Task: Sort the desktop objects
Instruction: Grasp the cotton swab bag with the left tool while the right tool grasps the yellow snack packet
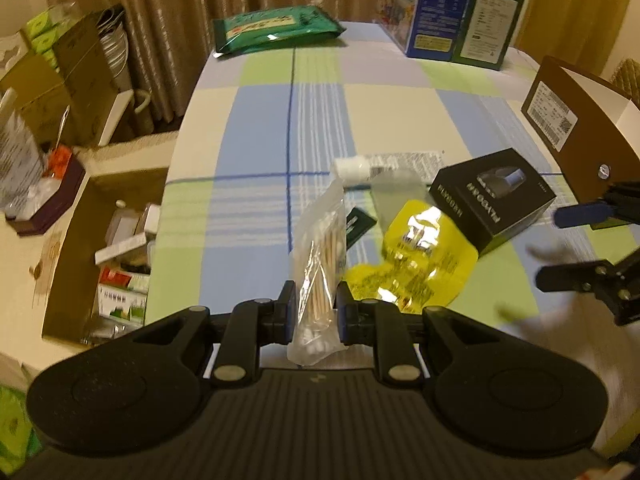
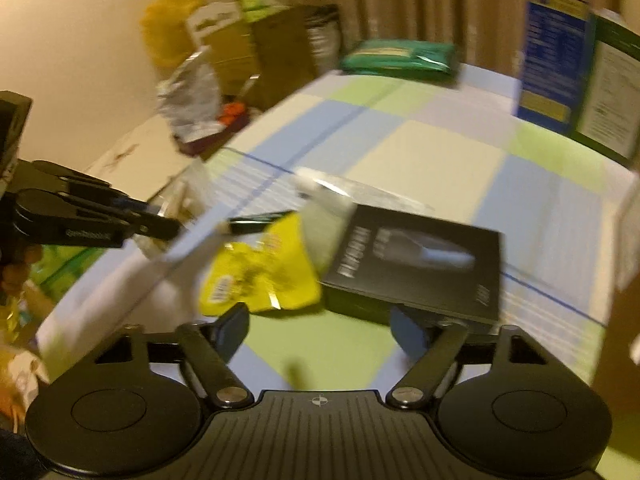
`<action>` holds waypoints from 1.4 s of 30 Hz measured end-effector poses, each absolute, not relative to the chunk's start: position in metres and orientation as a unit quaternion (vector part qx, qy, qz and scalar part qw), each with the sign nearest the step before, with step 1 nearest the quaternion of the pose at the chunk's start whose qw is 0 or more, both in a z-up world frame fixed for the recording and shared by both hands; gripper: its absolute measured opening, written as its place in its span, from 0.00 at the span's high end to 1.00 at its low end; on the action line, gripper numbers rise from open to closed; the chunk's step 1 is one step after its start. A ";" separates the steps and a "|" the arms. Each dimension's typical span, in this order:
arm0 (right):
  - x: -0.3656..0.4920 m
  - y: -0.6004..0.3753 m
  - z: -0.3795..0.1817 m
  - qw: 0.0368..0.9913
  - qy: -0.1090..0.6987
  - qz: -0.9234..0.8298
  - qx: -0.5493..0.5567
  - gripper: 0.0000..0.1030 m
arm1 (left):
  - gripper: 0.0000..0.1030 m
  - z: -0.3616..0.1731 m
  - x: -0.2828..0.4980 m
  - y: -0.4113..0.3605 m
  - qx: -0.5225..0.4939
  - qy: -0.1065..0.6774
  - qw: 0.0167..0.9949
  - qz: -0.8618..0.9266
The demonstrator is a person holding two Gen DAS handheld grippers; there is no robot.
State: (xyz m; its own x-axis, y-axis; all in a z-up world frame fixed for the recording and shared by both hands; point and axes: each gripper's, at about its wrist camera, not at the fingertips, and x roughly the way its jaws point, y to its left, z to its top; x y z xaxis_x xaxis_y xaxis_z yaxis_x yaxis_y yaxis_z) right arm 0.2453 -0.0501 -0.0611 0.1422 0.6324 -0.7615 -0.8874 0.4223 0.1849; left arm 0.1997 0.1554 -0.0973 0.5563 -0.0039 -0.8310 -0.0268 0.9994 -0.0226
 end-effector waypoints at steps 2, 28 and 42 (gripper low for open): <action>0.246 -0.039 -0.064 0.729 0.399 0.530 -0.165 0.48 | 0.85 -0.098 0.194 0.160 -0.023 0.473 0.881 0.014; 0.266 -0.011 -0.061 0.658 0.417 0.618 -0.107 1.00 | 0.85 -0.106 0.168 0.175 -0.054 0.487 0.871 0.041; 0.233 -0.010 -0.060 0.637 0.467 0.600 -0.128 1.00 | 0.85 -0.110 0.172 0.162 -0.058 0.490 0.869 0.023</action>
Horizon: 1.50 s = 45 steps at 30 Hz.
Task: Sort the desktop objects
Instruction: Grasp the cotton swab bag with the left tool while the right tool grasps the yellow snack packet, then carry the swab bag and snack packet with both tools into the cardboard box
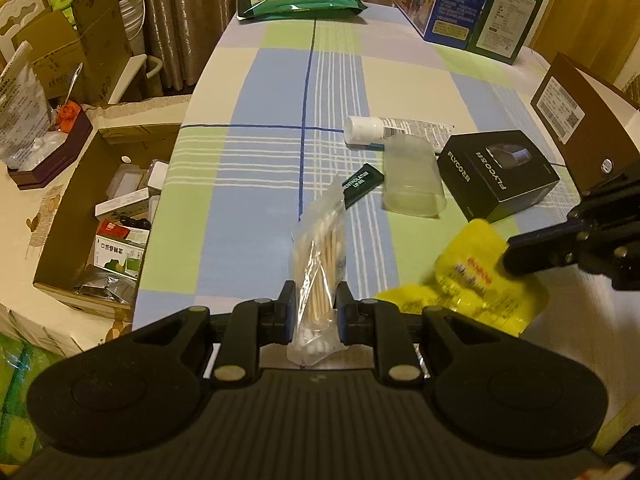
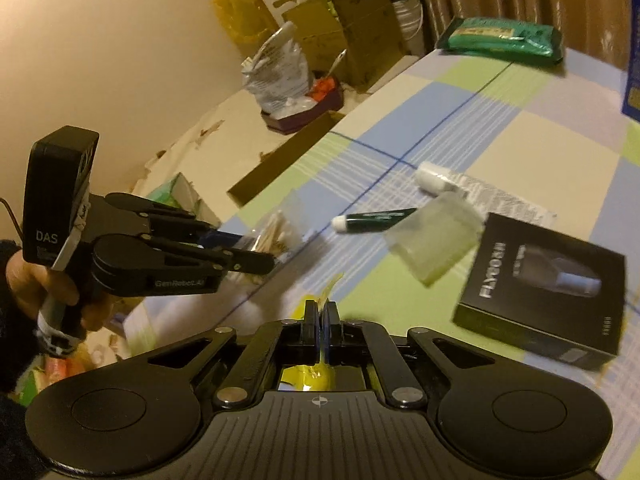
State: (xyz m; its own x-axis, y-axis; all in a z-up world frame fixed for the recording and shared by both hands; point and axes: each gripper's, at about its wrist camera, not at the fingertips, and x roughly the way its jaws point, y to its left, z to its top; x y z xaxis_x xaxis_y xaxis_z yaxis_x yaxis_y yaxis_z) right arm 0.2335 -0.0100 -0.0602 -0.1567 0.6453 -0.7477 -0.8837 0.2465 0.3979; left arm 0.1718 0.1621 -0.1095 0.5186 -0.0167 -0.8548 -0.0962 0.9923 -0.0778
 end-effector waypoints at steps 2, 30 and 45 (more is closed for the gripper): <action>0.234 -0.006 -0.068 0.629 0.481 0.597 -0.127 0.96 | 0.85 -0.109 0.169 0.166 -0.059 0.489 0.870 0.026; 0.162 0.045 -0.137 0.418 0.237 0.736 -0.478 0.12 | 0.85 -0.107 0.102 0.203 -0.101 0.486 0.862 0.097; 0.169 0.035 -0.122 0.497 0.335 0.682 -0.420 0.39 | 0.85 -0.104 0.100 0.192 -0.101 0.483 0.864 0.096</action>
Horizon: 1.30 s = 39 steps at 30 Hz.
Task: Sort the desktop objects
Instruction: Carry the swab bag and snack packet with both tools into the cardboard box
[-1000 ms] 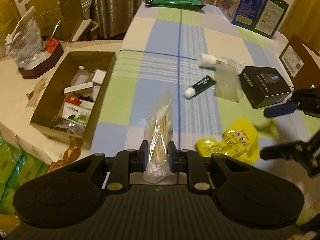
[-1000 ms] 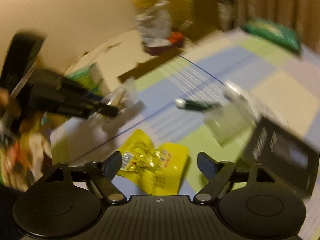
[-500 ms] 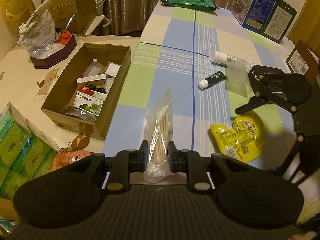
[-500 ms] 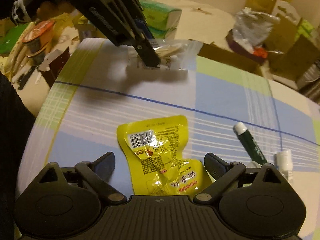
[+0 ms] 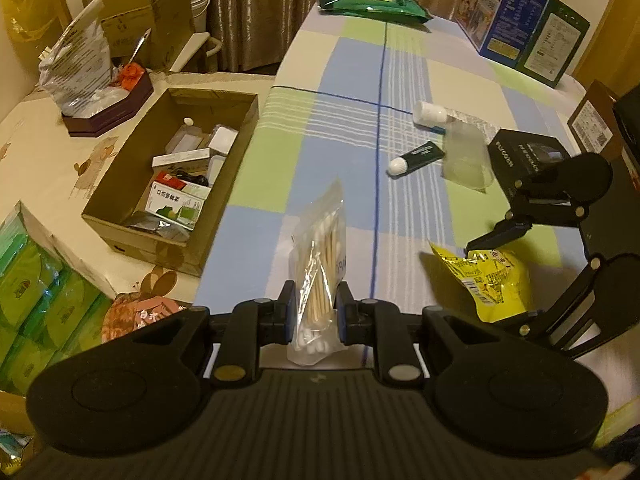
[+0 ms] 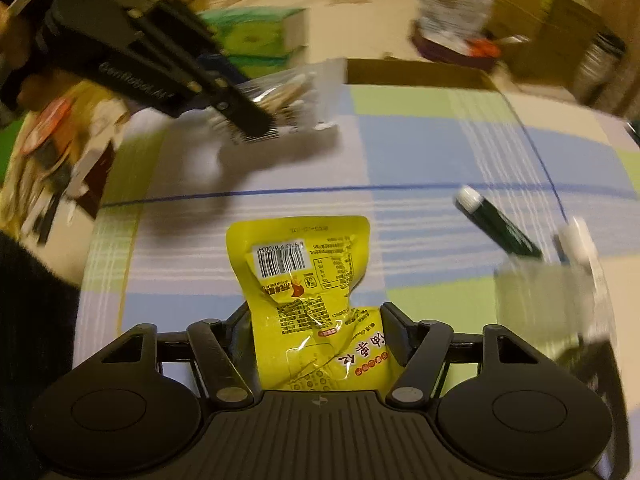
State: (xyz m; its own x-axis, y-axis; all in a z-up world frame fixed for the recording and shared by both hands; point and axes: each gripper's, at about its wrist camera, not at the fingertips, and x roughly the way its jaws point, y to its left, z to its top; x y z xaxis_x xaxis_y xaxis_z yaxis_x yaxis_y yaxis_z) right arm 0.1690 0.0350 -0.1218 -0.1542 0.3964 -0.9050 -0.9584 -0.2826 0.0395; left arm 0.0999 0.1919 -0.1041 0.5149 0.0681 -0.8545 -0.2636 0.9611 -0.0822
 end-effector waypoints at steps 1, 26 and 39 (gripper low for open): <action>0.169 0.032 -0.121 0.504 0.340 0.676 -0.417 0.40 | 0.85 -0.104 0.101 0.190 -0.100 0.483 0.865 0.095; 0.215 -0.080 -0.076 0.639 0.410 0.577 -0.300 0.41 | 0.85 -0.088 0.146 0.100 -0.048 0.478 0.877 0.006; 0.242 -0.186 -0.029 0.713 0.409 0.527 -0.217 0.41 | 0.85 -0.068 0.164 0.024 -0.010 0.463 0.885 -0.051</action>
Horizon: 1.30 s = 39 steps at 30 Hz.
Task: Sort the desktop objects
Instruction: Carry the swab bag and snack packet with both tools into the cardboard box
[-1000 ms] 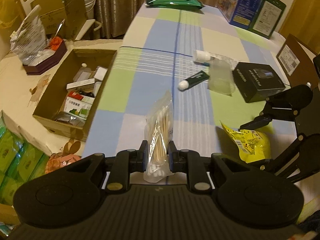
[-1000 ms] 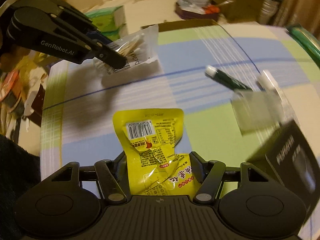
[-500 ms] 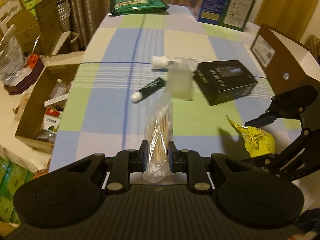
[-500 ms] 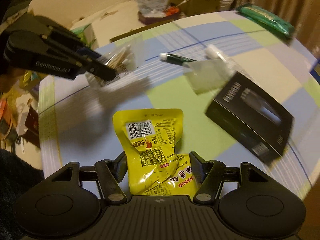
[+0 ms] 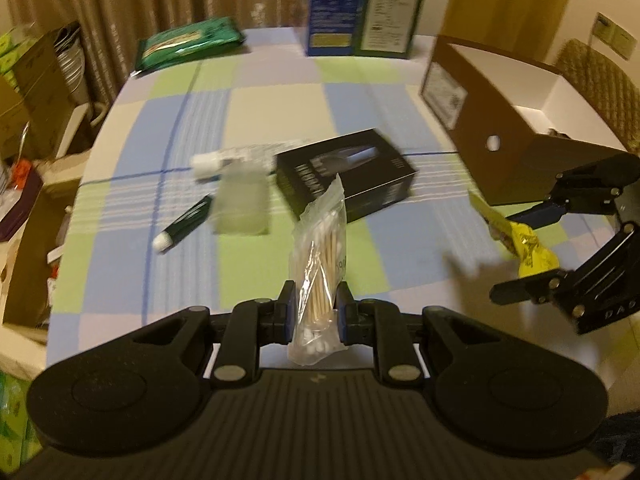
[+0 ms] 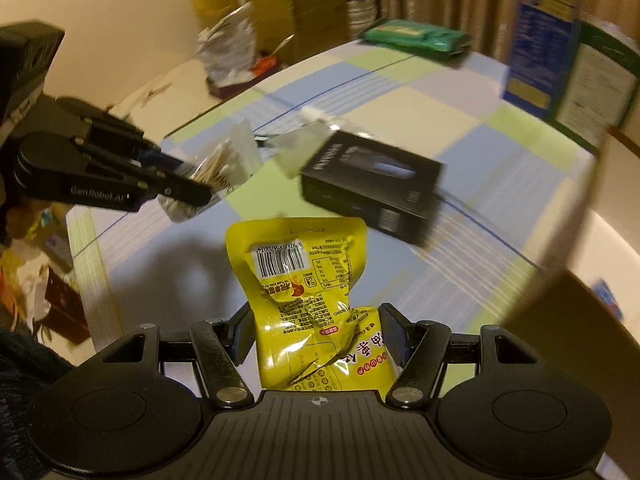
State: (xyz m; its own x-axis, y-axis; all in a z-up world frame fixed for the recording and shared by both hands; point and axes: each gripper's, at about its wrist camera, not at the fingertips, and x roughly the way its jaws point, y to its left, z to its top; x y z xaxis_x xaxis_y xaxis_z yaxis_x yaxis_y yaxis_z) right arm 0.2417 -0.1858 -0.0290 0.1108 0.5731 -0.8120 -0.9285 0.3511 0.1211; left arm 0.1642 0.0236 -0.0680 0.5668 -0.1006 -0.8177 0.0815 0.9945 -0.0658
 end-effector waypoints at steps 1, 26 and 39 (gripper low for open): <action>0.243 -0.192 -0.024 0.718 0.407 0.523 -0.212 0.41 | 0.85 -0.066 0.166 0.016 -0.007 0.460 0.886 -0.057; 0.327 -0.371 0.063 0.843 0.346 0.393 -0.122 0.41 | 0.85 -0.007 0.230 -0.157 0.062 0.368 0.909 -0.186; 0.417 -0.382 0.059 0.855 0.341 0.362 -0.147 0.40 | 0.85 0.011 0.326 -0.226 0.072 0.356 0.909 -0.204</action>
